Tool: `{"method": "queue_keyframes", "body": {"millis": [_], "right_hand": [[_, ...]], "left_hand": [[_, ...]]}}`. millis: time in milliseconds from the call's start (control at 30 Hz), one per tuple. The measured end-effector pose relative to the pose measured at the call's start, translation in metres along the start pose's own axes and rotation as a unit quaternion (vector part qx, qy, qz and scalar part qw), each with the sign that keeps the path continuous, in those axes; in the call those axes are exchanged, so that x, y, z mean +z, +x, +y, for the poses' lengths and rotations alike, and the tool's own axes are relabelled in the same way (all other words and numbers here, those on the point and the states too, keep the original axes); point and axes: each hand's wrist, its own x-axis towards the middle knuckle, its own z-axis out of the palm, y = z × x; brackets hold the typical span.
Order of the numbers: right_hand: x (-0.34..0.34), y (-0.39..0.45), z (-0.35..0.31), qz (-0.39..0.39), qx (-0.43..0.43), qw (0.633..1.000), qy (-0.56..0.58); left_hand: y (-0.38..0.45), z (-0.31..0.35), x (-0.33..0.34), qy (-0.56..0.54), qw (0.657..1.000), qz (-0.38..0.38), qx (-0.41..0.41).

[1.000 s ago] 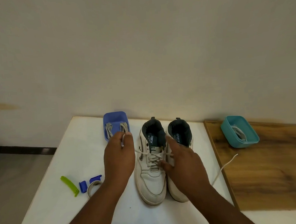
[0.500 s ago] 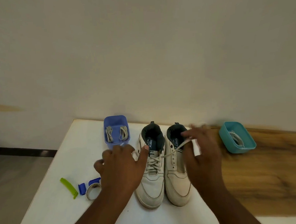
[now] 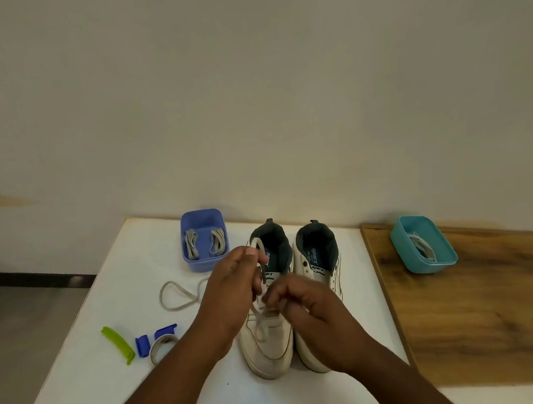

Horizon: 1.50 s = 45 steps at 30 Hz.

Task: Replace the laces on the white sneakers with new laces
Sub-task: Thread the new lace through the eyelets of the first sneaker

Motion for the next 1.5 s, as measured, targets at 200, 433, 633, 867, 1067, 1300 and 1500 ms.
{"method": "queue_keyframes", "body": {"millis": [200,433,633,867,1067,1300,1500], "right_hand": [[0.001,0.011,-0.004,0.104,0.229,0.955,0.155],[-0.008,0.017,0.012,0.219,0.254,0.888,0.313],[-0.003,0.02,0.014,0.272,0.229,0.899,0.255],[0.008,0.022,0.022,0.278,0.196,0.927,0.157],[0.012,0.025,0.029,0.272,0.179,0.936,0.131],[0.018,0.023,0.037,0.175,0.066,0.98,-0.076],[0.025,0.021,0.041,0.116,0.017,0.983,-0.144]], "left_hand": [[-0.019,-0.012,0.017,0.165,0.972,-0.166,0.029],[-0.024,-0.027,0.02,0.239,0.918,-0.312,-0.043],[-0.025,-0.025,0.019,0.242,0.912,-0.329,-0.045],[-0.022,-0.028,0.015,0.273,0.894,-0.355,-0.03],[-0.024,-0.027,0.019,0.258,0.879,-0.396,-0.056],[-0.001,-0.03,0.004,0.131,0.991,0.022,-0.007],[0.004,-0.024,-0.004,0.0,0.996,0.021,-0.088]]}}
